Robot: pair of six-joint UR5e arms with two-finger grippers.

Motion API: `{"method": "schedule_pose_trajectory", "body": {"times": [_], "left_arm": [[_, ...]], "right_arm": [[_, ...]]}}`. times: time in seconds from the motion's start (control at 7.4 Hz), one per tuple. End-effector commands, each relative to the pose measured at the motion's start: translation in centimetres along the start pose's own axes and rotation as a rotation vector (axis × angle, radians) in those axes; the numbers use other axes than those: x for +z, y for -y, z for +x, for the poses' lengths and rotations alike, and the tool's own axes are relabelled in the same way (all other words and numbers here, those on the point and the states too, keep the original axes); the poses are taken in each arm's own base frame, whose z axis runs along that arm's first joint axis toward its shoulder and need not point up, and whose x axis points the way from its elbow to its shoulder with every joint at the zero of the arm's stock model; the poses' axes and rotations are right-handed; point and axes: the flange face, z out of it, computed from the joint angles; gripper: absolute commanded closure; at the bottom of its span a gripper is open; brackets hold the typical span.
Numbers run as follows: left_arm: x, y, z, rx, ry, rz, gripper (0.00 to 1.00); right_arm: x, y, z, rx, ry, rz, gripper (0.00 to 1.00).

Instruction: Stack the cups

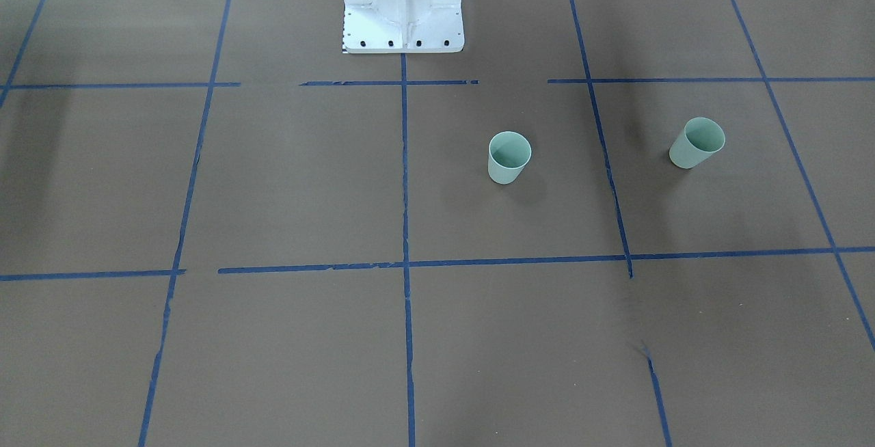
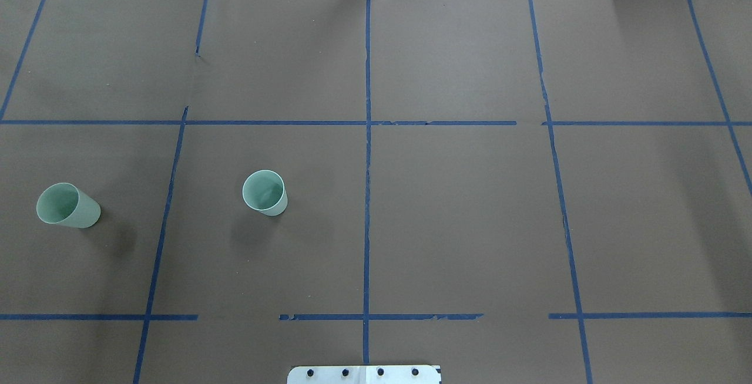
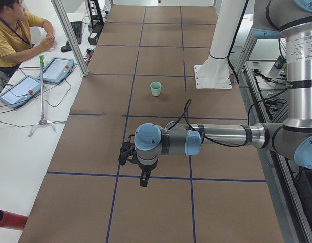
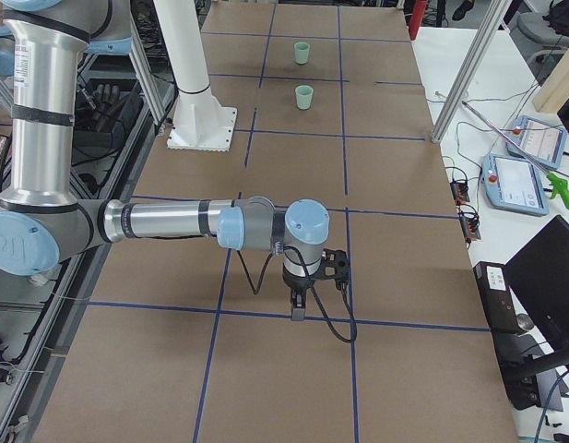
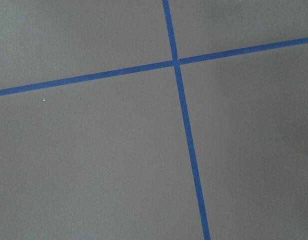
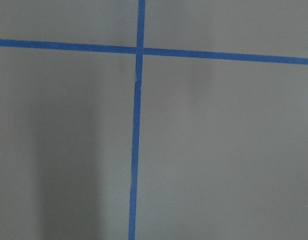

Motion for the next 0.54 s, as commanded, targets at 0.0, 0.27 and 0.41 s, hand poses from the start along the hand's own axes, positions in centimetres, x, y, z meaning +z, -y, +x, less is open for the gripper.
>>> {"method": "schedule_pose_trajectory", "body": {"times": [0.0, 0.27, 0.41], "left_arm": [[-0.2, 0.1, 0.1, -0.002, 0.007, 0.001, 0.0], [-0.8, 0.8, 0.7, 0.043, 0.007, 0.036, 0.0], [-1.1, 1.3, 1.5, 0.066, -0.036, 0.081, 0.0]], "right_arm": [[0.0, 0.0, 0.0, 0.0, 0.0, 0.0, 0.0], [0.0, 0.0, 0.0, -0.001, 0.0, -0.001, 0.0], [0.0, 0.0, 0.0, 0.0, 0.0, 0.0, 0.0]]}}
